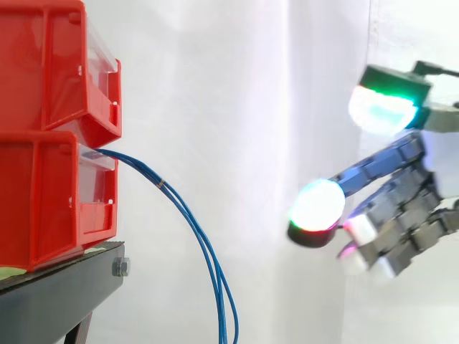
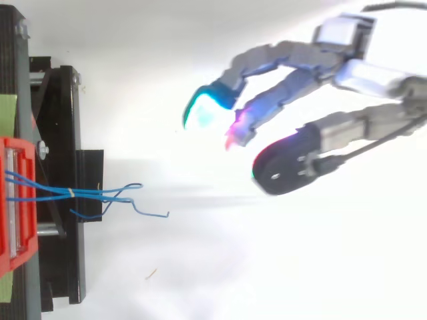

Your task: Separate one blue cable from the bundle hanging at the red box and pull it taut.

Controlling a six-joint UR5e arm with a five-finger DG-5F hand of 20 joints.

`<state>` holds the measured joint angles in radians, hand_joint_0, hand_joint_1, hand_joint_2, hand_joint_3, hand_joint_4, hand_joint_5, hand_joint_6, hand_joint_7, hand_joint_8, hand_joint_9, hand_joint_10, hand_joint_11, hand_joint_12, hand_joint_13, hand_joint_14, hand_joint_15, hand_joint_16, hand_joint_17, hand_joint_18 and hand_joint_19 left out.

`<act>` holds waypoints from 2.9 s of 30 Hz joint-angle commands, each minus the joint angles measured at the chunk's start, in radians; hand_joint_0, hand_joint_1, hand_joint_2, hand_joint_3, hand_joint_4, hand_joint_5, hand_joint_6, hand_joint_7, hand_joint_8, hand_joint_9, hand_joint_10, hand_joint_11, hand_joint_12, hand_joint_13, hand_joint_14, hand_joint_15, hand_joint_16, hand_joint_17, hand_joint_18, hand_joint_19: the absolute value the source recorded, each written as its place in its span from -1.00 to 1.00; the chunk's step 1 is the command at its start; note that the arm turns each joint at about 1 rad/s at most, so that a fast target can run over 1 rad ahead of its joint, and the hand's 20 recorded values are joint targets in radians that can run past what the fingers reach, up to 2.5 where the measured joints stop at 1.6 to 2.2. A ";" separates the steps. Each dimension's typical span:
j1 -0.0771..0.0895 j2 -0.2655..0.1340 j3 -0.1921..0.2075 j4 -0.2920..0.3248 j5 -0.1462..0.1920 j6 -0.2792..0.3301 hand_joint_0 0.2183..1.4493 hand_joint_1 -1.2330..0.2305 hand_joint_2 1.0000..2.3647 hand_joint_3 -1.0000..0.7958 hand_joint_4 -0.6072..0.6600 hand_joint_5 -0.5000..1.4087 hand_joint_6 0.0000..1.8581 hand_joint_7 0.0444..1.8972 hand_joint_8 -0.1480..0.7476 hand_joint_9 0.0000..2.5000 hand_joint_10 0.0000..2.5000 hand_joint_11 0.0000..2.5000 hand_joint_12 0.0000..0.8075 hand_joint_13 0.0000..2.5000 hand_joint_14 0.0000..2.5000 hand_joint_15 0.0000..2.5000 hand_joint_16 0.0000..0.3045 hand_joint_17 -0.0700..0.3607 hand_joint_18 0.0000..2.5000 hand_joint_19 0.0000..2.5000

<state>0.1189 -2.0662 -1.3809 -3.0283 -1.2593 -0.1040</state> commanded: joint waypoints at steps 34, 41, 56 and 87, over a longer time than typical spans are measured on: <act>0.038 -0.132 0.048 0.180 0.067 -0.009 -0.44 -0.20 -1.00 -0.44 0.38 -0.65 -0.46 -0.11 0.08 -0.31 -0.99 -0.57 -0.18 -0.39 -0.99 -0.77 -0.79 -0.34 -0.51 -0.72; 0.035 -0.175 0.089 0.213 0.061 0.000 -0.43 -0.20 -1.00 -0.44 0.36 -0.66 -0.46 -0.11 0.08 -0.31 -0.99 -0.57 -0.18 -0.39 -0.99 -0.76 -0.79 -0.34 -0.50 -0.72; 0.054 -0.219 0.115 0.266 0.049 0.089 -0.43 -0.21 -1.00 -0.44 0.36 -0.66 -0.46 -0.11 0.07 -0.33 -0.99 -0.56 -0.18 -0.38 -0.99 -0.74 -0.79 -0.35 -0.49 -0.71; 0.010 -0.219 0.115 0.269 0.009 0.058 -0.51 -0.22 -1.00 -0.44 0.33 -0.67 -0.46 -0.10 0.07 -0.47 -0.99 -0.56 -0.13 -0.45 -0.99 -0.72 -0.75 -0.27 -0.53 -0.70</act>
<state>0.1373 -2.2856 -1.2655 -2.7626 -1.2414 -0.0446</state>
